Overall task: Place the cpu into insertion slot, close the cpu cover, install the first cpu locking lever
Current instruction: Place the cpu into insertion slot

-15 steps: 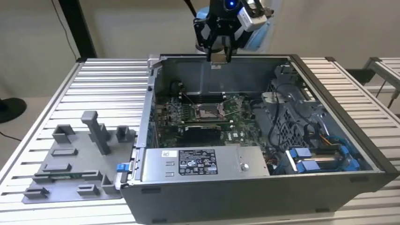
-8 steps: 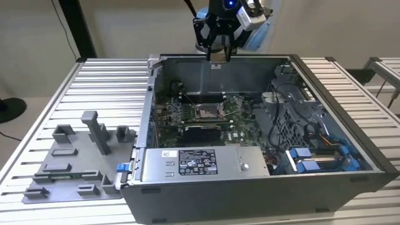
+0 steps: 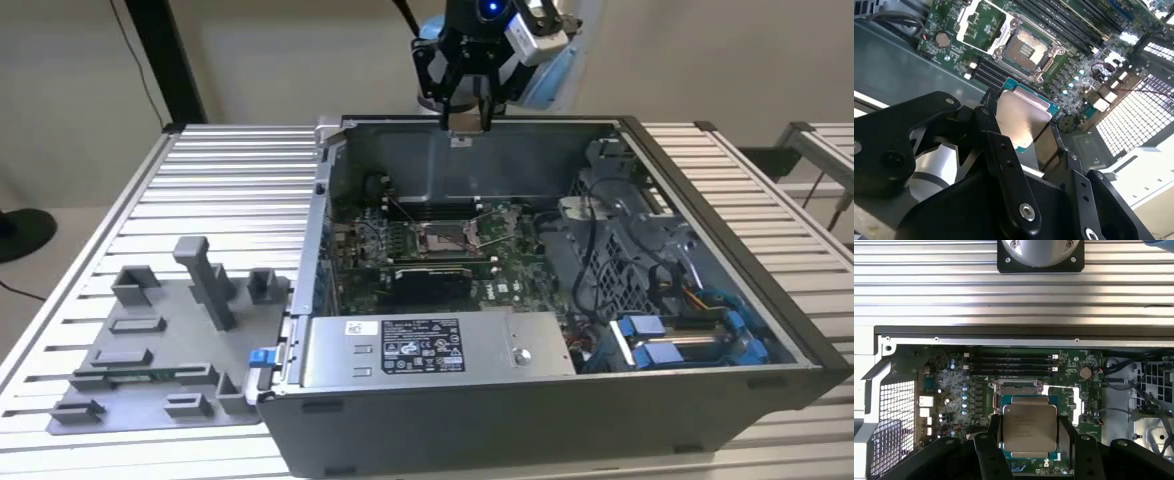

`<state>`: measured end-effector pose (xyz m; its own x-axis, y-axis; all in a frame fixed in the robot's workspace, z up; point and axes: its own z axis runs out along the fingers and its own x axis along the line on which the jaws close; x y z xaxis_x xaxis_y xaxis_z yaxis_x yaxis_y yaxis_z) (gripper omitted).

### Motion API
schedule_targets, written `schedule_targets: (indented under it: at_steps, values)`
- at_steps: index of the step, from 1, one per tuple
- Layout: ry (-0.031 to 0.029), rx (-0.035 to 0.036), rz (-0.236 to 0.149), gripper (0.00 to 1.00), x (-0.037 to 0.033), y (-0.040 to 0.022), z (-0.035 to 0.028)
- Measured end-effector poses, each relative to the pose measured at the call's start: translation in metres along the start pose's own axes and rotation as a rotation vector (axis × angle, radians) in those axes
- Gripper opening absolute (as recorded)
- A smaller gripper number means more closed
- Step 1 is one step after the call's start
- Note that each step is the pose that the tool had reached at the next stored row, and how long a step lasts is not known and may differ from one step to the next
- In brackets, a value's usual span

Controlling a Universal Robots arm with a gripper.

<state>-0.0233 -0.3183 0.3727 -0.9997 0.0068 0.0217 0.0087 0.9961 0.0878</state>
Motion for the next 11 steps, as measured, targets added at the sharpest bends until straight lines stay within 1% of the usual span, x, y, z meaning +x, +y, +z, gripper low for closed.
schedule_targets:
  at_steps: [2, 3, 11]
  values:
    - [-0.0001, -0.0001, 0.002, 0.0, 0.0, 0.0, 0.0]
    - [-0.0008, -0.0003, 0.009, 0.0, 0.0, 0.0, 0.0001]
    - [-0.0099, -0.0024, 0.113, 0.0, 0.0, 0.0, 0.0]
